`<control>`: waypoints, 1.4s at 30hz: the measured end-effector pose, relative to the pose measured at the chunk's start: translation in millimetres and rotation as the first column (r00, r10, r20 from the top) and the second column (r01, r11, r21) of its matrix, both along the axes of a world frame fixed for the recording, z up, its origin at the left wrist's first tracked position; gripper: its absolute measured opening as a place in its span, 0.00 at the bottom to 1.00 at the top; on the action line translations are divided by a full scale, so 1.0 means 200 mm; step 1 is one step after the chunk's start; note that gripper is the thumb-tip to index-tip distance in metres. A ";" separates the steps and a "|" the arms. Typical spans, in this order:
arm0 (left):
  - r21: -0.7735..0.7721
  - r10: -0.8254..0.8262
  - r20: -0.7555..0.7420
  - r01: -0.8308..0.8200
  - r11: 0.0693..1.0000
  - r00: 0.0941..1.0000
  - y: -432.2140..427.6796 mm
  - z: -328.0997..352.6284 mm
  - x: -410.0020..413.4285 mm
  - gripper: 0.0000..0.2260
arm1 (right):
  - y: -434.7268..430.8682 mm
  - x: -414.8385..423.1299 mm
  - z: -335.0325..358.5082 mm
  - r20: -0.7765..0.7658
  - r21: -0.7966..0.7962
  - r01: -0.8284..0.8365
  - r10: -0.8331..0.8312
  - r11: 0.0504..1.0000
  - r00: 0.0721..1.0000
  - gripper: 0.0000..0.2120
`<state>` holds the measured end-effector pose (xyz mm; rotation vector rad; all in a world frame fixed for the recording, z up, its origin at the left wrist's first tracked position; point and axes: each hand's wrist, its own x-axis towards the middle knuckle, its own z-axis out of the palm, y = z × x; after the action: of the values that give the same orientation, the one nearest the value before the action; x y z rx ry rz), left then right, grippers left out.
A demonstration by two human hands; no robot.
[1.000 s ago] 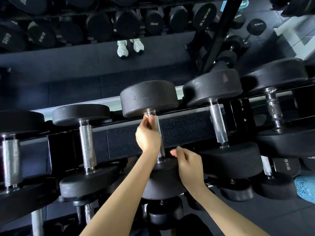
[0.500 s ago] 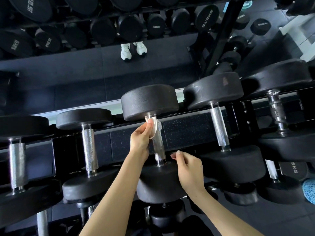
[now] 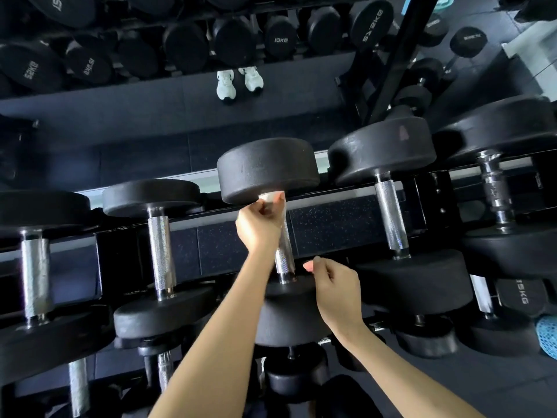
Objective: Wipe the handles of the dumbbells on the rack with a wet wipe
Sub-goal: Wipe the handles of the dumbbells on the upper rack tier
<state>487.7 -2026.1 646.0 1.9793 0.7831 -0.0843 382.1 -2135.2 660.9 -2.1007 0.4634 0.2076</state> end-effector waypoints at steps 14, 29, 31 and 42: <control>-0.464 -0.409 0.054 0.386 0.797 0.911 0.19 -0.04 -0.09 0.21 | 0.01 0.00 0.02 -0.025 -0.012 0.008 -0.008 1.000 1.000 0.15; -0.027 -0.692 -0.143 0.696 0.718 0.708 0.31 0.11 -0.27 0.14 | 0.01 0.00 0.08 -0.098 0.001 0.021 -0.021 1.000 0.995 0.16; 0.020 -0.667 -0.086 0.670 0.742 0.740 0.32 0.20 -0.28 0.10 | 0.00 0.00 0.13 -0.087 0.008 0.048 -0.047 0.999 0.995 0.18; -0.006 -0.734 0.128 0.741 0.672 0.667 0.01 0.40 -0.37 0.05 | -0.12 0.05 0.34 -0.052 0.391 0.068 -0.051 0.918 0.997 0.02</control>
<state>413.3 -2024.0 726.7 2.1066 -0.1564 -0.4651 391.3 -2159.1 728.6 -1.6882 0.4665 0.2838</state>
